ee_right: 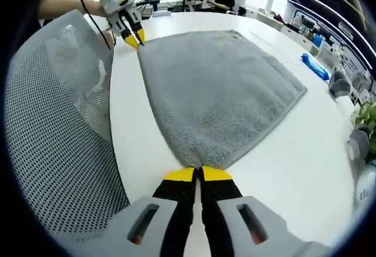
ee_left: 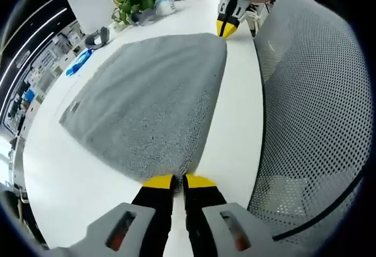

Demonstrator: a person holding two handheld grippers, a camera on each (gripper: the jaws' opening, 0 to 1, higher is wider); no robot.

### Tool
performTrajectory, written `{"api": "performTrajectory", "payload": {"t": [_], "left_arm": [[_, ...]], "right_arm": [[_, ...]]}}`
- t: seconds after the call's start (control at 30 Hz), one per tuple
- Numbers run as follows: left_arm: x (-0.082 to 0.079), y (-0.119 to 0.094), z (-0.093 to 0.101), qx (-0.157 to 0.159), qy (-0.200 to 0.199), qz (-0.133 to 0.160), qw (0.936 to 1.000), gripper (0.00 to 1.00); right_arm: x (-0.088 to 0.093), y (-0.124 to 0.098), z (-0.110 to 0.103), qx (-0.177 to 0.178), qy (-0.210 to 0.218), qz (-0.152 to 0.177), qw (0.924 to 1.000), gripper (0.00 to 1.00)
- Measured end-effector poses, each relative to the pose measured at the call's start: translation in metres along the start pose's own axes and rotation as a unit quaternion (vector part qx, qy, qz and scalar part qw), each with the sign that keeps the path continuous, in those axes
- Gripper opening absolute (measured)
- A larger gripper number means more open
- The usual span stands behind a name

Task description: Fold the towel on the table until its edges align and the towel forms a compact rectangular stack.

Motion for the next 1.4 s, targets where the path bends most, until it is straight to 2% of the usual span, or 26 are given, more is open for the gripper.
{"api": "performTrajectory", "payload": {"t": [0.13,0.2,0.23,0.33,0.4,0.43,0.47,0.53,0.6,0.63,0.7,0.73,0.8,0.9,1.17,1.27,1.3,1.4], "left_arm": [[-0.002,-0.007,-0.002,-0.01,-0.024,0.018,0.9995,0.02],[-0.003,-0.011,-0.004,-0.016,-0.04,0.03,0.9987,0.02],[-0.006,-0.015,-0.005,-0.021,-0.054,0.045,0.9973,0.02],[-0.013,-0.028,-0.011,-0.033,-0.095,0.082,0.9915,0.02],[-0.017,-0.035,-0.014,-0.039,-0.106,0.102,0.9883,0.02],[-0.019,-0.039,-0.015,-0.041,-0.109,0.111,0.9869,0.02],[-0.024,-0.044,-0.016,-0.04,-0.125,0.13,0.9829,0.02],[-0.031,-0.049,-0.019,-0.045,-0.136,0.146,0.9788,0.02],[-0.037,-0.054,-0.02,-0.049,-0.135,0.15,0.9782,0.02],[-0.042,-0.058,-0.022,-0.056,-0.138,0.159,0.9759,0.02],[-0.053,-0.066,-0.025,-0.055,-0.163,0.194,0.9656,0.02],[-0.056,-0.07,-0.025,-0.057,-0.169,0.203,0.9627,0.02],[-0.06,-0.076,-0.026,-0.067,-0.165,0.206,0.9622,0.02],[-0.067,-0.087,-0.025,-0.078,-0.171,0.219,0.9574,0.02],[-0.075,-0.111,-0.024,-0.097,-0.208,0.256,0.9392,0.02],[-0.075,-0.119,-0.02,-0.1,-0.219,0.264,0.9341,0.02],[-0.075,-0.123,-0.019,-0.102,-0.226,0.271,0.9302,0.02],[-0.076,-0.131,-0.015,-0.102,-0.234,0.279,0.9256,0.02]], "right_arm": [[0.0,-0.004,0.001,-0.003,0.046,0.022,0.9987,0.0],[-0.004,-0.009,0.002,-0.006,0.082,0.051,0.9953,0.0],[-0.006,-0.012,0.002,-0.009,0.098,0.063,0.9931,0.0],[-0.015,-0.026,0.008,-0.014,0.158,0.119,0.9801,0.0],[-0.021,-0.037,0.012,-0.031,0.197,0.164,0.9661,0.0],[-0.026,-0.044,0.013,-0.048,0.217,0.198,0.9548,0.0],[-0.028,-0.048,0.015,-0.048,0.224,0.214,0.9495,0.0],[-0.027,-0.054,0.021,-0.036,0.236,0.223,0.9452,0.0],[-0.027,-0.061,0.024,-0.026,0.233,0.223,0.9462,0.0],[-0.028,-0.064,0.026,-0.02,0.233,0.227,0.9454,0.0],[-0.031,-0.068,0.029,-0.02,0.237,0.236,0.9422,0.0],[-0.032,-0.07,0.03,-0.018,0.237,0.238,0.9416,0.0],[-0.035,-0.074,0.031,-0.014,0.237,0.243,0.9404,0.0],[-0.038,-0.08,0.032,-0.011,0.243,0.256,0.9356,0.0],[-0.039,-0.098,0.029,-0.004,0.27,0.287,0.919,0.0],[-0.036,-0.102,0.026,0.001,0.275,0.291,0.9166,0.0],[-0.035,-0.105,0.025,0.001,0.279,0.295,0.9137,0.0],[-0.034,-0.111,0.019,0.003,0.288,0.303,0.9086,0.0]]}}
Point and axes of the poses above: the point that each gripper's makers call its tool centre point, and the gripper's own axes: y roughly forward along the fingers, z roughly to its right, x roughly out of its underside, the point moved 3 cm from there along -y, roughly backward along the fingers, and after that the axes turned 10 degrees about -z, right-handed, at the moved point
